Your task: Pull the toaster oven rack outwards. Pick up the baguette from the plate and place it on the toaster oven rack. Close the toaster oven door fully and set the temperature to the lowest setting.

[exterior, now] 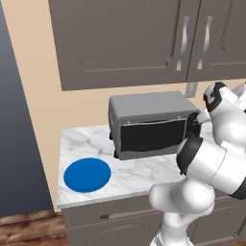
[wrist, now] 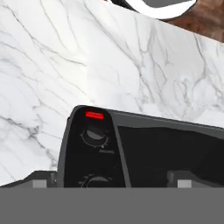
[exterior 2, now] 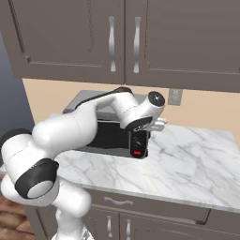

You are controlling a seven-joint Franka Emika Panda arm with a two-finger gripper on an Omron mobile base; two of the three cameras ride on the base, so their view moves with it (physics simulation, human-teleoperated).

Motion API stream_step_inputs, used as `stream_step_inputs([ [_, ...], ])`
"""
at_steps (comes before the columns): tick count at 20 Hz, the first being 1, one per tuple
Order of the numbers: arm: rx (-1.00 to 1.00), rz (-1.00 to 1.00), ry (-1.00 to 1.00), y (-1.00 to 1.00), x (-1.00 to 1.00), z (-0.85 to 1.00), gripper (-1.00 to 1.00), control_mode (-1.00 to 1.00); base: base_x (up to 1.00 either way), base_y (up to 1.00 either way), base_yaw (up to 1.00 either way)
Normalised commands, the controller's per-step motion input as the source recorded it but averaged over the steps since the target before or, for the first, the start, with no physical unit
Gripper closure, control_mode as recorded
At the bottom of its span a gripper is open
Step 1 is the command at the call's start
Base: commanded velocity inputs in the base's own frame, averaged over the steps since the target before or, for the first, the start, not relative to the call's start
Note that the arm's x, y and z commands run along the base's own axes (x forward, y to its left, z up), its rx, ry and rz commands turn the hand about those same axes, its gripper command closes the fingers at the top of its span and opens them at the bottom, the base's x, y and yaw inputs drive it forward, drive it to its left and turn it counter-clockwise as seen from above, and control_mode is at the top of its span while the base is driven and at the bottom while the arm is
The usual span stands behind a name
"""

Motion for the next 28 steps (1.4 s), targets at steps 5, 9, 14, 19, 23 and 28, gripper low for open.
stream_step_inputs([
  [5, -0.19, 0.36, -0.07, 0.0, -0.38, 0.02, -1.0, -1.0, 0.0, 0.0, 0.0],
  [9, -0.26, 0.45, -0.07, 0.0, -0.23, 0.0, -1.0, -1.0, 0.0, 0.0, 0.0],
  [14, -0.28, 0.45, -0.13, 0.01, -0.15, 0.0, -1.0, -1.0, 0.0, 0.0, 0.0],
  [19, -0.29, 0.47, -0.2, 0.0, -0.16, 0.02, -1.0, -1.0, 0.0, 0.0, 0.0],
  [23, -0.3, 0.45, -0.3, 0.0, -0.33, 0.0, -1.0, -1.0, 0.0, 0.0, 0.0],
  [28, -0.3, 0.27, -0.43, 0.11, -0.56, 0.0, -1.0, -1.0, 0.0, 0.0, 0.0],
])
